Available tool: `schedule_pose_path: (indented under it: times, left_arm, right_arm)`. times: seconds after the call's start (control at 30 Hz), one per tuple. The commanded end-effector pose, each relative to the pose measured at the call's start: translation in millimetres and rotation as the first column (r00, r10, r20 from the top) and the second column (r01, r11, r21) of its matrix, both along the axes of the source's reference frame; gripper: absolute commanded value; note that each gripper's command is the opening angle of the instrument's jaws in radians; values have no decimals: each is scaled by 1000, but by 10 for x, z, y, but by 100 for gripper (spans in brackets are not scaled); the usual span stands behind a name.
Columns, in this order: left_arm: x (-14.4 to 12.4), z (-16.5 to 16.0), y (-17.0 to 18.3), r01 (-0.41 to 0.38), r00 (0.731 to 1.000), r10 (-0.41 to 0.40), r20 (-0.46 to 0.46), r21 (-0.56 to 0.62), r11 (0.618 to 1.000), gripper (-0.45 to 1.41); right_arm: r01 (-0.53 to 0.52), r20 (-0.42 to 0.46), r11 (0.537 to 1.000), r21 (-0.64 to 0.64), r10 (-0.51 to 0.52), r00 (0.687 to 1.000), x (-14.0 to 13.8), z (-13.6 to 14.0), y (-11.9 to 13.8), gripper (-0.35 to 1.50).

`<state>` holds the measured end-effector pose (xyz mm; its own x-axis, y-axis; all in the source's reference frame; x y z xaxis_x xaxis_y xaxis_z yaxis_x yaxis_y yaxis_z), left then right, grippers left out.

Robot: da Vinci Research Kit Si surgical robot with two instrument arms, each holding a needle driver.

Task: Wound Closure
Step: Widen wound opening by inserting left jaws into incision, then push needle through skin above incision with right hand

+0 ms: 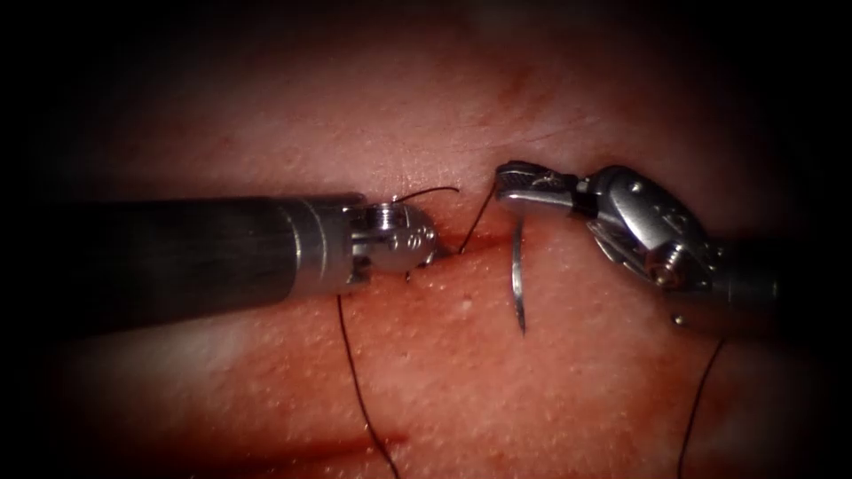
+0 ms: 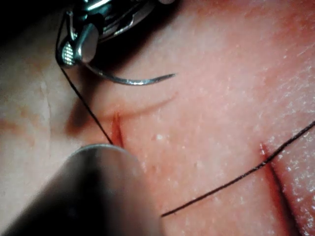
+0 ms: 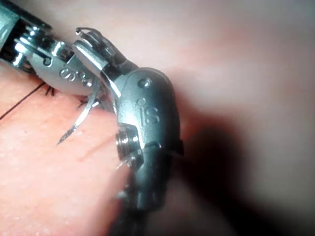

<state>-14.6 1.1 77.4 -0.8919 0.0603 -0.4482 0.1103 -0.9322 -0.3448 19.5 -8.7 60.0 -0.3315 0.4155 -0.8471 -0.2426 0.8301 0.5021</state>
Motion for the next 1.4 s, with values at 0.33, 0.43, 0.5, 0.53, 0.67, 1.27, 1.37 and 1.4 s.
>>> schedule_pose_path:
  times: [0.33,0.43,0.5,0.53,0.67,1.27,1.37,1.4]
  left_arm:
    - [-8,-9,-11,23,1000,-23,-13,7,1000,26]
    - [-9,-11,-14,44,999,-44,-21,16,999,42]
    - [-9,-12,-15,55,998,-54,-25,21,998,51]
    - [-9,-13,-16,55,998,-54,-26,21,998,54]
    - [-8,-14,-16,70,997,-69,-31,28,997,54]
    - [-5,-13,-24,78,997,-77,-30,39,996,54]
    - [-5,-14,-23,77,997,-76,-28,42,996,56]
    - [-5,-14,-24,77,997,-76,-28,42,996,56]
  right_arm:
    - [-46,71,984,-175,59,996,13,27,18,-35]
    - [-41,83,978,-206,59,995,21,32,16,-35]
    - [-41,87,975,-218,61,994,26,34,15,-35]
    - [-35,88,972,-230,57,994,31,33,15,-35]
    - [-36,98,962,-272,65,993,41,32,11,-35]
    - [-58,126,865,-498,138,982,59,28,-1,-35]
    - [-29,162,828,-559,143,976,61,29,-17,-35]
    - [-19,172,818,-575,144,975,61,30,-21,-35]
